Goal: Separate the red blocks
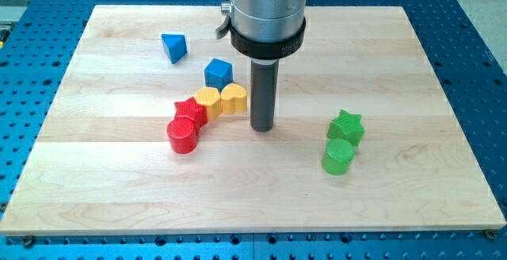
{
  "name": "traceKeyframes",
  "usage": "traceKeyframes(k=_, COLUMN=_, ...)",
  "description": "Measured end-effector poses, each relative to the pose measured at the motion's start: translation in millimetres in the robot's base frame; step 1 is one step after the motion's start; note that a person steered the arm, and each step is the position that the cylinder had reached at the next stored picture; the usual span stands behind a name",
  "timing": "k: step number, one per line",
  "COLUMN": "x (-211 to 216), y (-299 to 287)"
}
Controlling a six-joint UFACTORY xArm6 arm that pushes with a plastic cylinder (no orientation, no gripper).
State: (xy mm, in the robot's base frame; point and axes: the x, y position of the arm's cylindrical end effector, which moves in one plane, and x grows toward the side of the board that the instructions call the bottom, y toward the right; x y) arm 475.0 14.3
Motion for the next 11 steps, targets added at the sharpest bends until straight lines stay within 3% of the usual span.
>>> traceKeyframes(k=2, x=26, y=0)
traceKeyframes(k=3, x=29, y=-40)
traceKeyframes(k=5, x=-26, y=-44)
traceKeyframes(k=6, x=23, y=-45)
traceKeyframes(k=7, x=22, y=-120)
traceKeyframes(k=8, x=-17, y=-128)
traceKeyframes(k=11, x=-51, y=-17)
